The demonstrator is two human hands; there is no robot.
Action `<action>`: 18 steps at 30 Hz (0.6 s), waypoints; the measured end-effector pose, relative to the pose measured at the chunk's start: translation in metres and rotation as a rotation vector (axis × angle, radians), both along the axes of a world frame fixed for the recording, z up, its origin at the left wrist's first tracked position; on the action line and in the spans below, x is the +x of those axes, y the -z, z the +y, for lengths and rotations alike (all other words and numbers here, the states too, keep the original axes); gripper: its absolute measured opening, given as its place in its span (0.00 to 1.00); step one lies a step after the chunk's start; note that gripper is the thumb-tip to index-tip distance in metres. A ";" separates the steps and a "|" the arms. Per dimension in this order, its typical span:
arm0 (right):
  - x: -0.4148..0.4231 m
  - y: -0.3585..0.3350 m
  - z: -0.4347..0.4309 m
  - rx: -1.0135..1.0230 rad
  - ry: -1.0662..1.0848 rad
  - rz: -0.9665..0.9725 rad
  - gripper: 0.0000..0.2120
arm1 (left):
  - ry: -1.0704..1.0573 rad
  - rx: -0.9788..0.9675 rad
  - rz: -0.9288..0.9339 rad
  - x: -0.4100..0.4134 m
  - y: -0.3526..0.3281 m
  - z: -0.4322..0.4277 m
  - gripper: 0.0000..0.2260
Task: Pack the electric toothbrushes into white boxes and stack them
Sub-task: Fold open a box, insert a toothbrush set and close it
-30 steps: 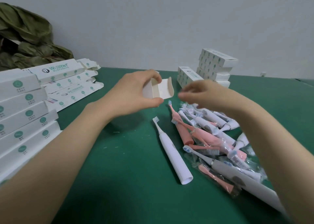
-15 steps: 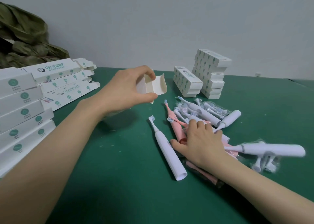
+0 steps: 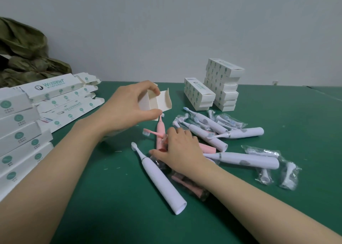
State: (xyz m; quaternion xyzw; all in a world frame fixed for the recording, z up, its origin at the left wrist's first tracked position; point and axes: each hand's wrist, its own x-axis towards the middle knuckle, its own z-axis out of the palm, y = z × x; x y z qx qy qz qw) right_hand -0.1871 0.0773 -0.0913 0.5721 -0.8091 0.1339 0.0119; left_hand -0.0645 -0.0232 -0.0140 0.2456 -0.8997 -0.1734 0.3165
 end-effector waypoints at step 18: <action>-0.147 0.004 0.049 0.167 0.286 -0.182 0.51 | 0.006 0.036 -0.011 0.000 0.004 -0.005 0.14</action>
